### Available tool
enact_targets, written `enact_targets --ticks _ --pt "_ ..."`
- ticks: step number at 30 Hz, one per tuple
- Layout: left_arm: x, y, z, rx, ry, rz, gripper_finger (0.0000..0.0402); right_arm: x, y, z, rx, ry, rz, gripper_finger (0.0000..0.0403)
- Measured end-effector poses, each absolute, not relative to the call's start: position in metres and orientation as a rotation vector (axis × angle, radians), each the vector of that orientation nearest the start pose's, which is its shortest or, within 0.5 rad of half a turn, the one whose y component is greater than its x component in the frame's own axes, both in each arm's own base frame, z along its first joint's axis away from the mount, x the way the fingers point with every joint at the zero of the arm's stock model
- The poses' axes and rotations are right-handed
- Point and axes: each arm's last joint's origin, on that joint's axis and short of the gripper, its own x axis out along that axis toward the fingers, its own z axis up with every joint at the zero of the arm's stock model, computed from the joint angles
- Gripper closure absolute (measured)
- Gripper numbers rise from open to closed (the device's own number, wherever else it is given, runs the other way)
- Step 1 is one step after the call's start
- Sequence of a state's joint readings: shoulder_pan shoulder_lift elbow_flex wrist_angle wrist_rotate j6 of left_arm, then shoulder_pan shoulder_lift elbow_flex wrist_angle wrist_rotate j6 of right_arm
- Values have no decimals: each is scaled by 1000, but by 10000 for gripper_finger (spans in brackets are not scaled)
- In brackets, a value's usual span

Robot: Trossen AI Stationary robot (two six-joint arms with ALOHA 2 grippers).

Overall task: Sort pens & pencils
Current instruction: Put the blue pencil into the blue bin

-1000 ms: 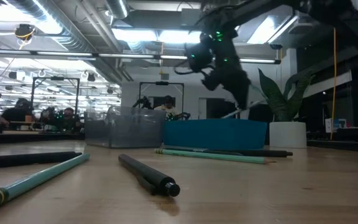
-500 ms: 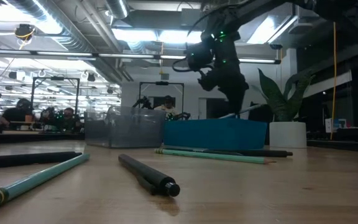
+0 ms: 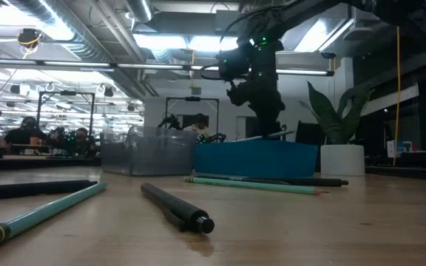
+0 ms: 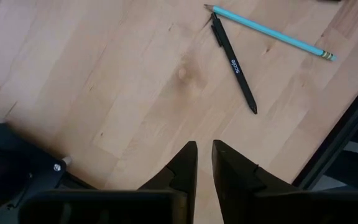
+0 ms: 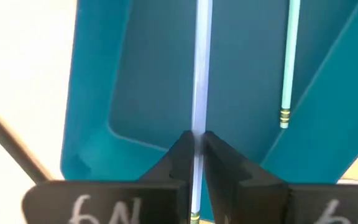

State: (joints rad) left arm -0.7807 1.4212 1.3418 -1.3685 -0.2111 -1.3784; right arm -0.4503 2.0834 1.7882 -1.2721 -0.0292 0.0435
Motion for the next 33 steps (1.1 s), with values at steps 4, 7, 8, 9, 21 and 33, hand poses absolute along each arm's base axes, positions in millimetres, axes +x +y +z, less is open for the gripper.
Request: enact_targets --ticks 4,7,8,9,21,33 --pt "176 -166 310 -472 1280 452 358 358 -178 216 420 1542 -370 371" --pt "176 -166 310 -473 1281 451 358 356 -178 208 423 1546 -373 371" --pt "176 -166 310 -473 1281 451 358 355 -178 205 425 1555 -372 371" --pt "176 -166 310 -473 1281 451 358 355 -178 203 423 1556 -369 371" --pt "176 -166 310 -476 1280 449 358 361 -181 200 390 1488 -362 371" --pt "176 -166 310 -480 1277 446 358 361 -181 200 390 1487 -361 319"
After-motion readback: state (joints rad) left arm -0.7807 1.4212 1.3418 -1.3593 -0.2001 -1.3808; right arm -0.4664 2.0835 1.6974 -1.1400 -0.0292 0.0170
